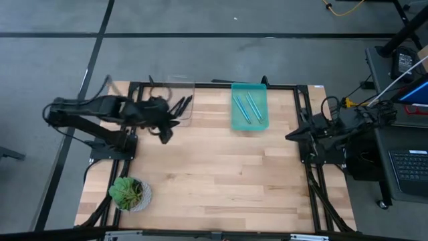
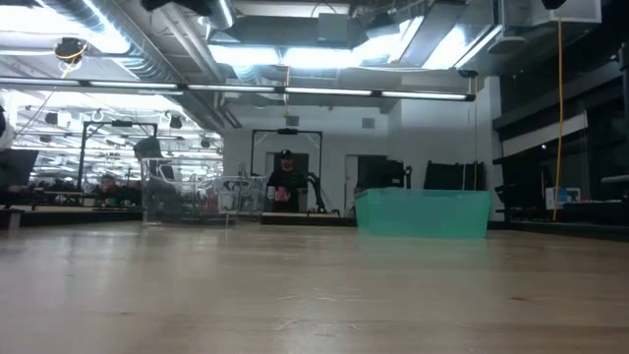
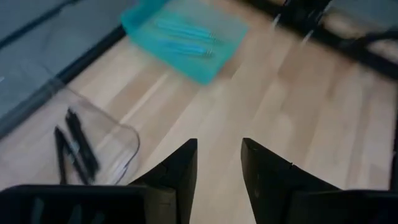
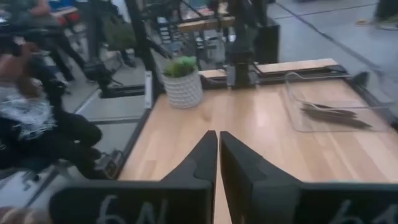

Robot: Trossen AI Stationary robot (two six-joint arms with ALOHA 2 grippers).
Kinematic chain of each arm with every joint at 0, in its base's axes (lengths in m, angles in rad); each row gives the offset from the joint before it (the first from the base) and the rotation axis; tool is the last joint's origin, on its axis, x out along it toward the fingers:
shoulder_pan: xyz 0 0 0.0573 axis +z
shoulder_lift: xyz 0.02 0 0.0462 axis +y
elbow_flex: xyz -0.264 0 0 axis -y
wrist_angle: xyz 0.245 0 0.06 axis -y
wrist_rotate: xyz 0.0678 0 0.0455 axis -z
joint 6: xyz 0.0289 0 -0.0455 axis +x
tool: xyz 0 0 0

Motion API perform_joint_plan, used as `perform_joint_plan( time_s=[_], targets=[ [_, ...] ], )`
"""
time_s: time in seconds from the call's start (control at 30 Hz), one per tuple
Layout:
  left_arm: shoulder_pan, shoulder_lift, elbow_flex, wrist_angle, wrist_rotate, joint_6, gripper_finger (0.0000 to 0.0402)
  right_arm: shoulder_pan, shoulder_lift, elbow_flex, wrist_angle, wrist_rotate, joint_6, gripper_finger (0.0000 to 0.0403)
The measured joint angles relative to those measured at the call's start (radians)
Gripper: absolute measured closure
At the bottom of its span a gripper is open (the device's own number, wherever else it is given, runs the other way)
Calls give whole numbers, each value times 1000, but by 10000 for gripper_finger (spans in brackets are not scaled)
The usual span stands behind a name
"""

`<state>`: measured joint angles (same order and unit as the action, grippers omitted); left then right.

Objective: Sort pens & pencils
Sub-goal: Return to Home Position

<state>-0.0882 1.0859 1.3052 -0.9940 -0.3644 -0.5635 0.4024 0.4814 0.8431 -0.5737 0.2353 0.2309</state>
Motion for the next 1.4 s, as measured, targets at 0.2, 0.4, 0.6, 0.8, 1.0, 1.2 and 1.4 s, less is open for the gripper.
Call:
perform_joint_plan(
  time_s=[0.2,0.4,0.6,0.8,1.0,1.2,1.4],
  targets=[
    [-34,-265,-370,379,-21,65,284,0,-22,-40,61,-26,-51,382],
    [-36,-448,-808,1000,103,238,284,0,-95,-165,213,-87,-114,382],
    [-35,-567,-1075,1268,119,227,284,0,-237,-253,218,-51,-133,382],
    [-35,-637,-1236,1423,136,233,284,0,-386,-330,218,-45,-135,382],
    [-35,-720,-1252,1423,178,285,284,0,-479,-355,211,-34,-141,382],
    [-35,-846,-1252,1351,233,327,284,0,-479,-360,210,-6,-130,382],
    [-35,-931,-1252,1275,231,340,284,0,-479,-433,282,37,-146,382]
  ],
)
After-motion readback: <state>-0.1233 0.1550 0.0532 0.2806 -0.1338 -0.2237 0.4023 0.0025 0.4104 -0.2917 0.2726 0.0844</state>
